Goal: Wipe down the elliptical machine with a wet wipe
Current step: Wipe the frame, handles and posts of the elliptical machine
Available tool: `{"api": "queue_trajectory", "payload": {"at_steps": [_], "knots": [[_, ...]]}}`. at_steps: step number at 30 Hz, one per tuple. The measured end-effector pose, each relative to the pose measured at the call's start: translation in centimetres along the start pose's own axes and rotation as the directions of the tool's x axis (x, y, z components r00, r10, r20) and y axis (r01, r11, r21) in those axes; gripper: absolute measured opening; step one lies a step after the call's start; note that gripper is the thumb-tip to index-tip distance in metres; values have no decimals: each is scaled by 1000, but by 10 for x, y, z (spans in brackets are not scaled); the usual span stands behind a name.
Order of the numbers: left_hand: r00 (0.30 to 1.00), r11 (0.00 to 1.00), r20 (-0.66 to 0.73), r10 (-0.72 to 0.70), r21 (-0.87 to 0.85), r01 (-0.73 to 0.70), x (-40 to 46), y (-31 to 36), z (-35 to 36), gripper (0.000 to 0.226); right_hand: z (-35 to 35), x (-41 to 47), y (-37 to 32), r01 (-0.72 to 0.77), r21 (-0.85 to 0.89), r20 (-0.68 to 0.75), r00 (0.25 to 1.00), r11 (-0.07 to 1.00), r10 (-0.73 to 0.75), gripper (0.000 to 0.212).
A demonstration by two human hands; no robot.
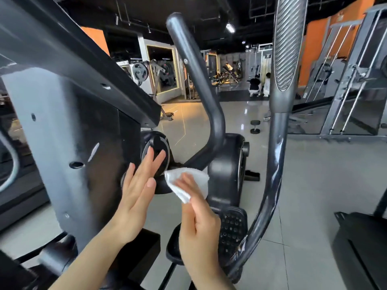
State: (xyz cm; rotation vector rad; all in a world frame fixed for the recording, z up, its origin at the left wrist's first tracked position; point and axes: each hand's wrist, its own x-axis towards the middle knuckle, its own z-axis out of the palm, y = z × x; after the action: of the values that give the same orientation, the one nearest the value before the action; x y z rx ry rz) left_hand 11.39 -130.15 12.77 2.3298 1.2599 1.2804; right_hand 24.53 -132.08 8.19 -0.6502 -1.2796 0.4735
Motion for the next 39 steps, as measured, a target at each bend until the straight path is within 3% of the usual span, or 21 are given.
{"api": "queue_trajectory", "payload": {"at_steps": [2, 5, 8, 10, 13, 17, 22, 23, 25, 26, 28, 31, 36, 39], "knots": [[1000, 1000, 22, -21, -10, 21, -1, 0, -1, 57, -17, 24, -14, 23, 35, 11, 1000, 999, -24, 34], [999, 999, 27, -45, -1, 45, 1, 2, -1, 59, -35, 84, -8, 135, -129, -64, 987, 982, -144, 33], [999, 997, -5, -40, 65, 40, 1, 4, 2, 57, -38, 124, 29, -30, -236, -139, 990, 971, -3, 32], [1000, 992, -29, -8, 126, 11, 1, 3, 5, 53, -30, 110, 46, -119, -222, -123, 988, 968, 94, 34], [999, 991, -49, -7, 135, 14, 1, 1, 6, 59, -7, 56, 40, -35, -131, -144, 989, 991, 16, 36], [999, 1000, -23, -22, 14, 22, 1, 4, 2, 65, 29, -9, 22, 57, -96, -104, 992, 994, -67, 34], [994, 957, -30, -101, -276, 89, -8, 12, -13, 60, 36, -26, -6, 121, -45, 36, 992, 992, -120, 32], [994, 977, -75, -81, -206, 64, -12, 16, -16, 60, 27, -16, -11, 133, -22, 19, 991, 991, -132, 30], [978, 986, -187, 95, 153, -66, -11, 27, -25, 54, 7, 21, -21, 190, -9, -22, 981, 982, -190, 32], [943, 910, -214, 255, 383, -159, -5, 34, -31, 51, -1, 47, -26, 239, -33, -40, 970, 970, -240, 33], [826, 647, -175, 536, 713, -269, 17, 50, -44, 43, -8, 107, -37, 333, -112, -60, 938, 936, -340, 31], [746, 380, -141, 651, 911, -159, 50, 56, -67, 44, 1, 199, -58, 476, -239, -45, 865, 846, -499, 31], [773, 181, -99, 627, 983, -21, 65, 19, -102, 57, 12, 288, -49, 574, -437, 249, 817, 693, -520, 37], [760, 158, -85, 644, 987, -24, 67, 9, -107, 56, 0, 279, -21, 618, -432, 254, 782, 656, -569, 38]]}}
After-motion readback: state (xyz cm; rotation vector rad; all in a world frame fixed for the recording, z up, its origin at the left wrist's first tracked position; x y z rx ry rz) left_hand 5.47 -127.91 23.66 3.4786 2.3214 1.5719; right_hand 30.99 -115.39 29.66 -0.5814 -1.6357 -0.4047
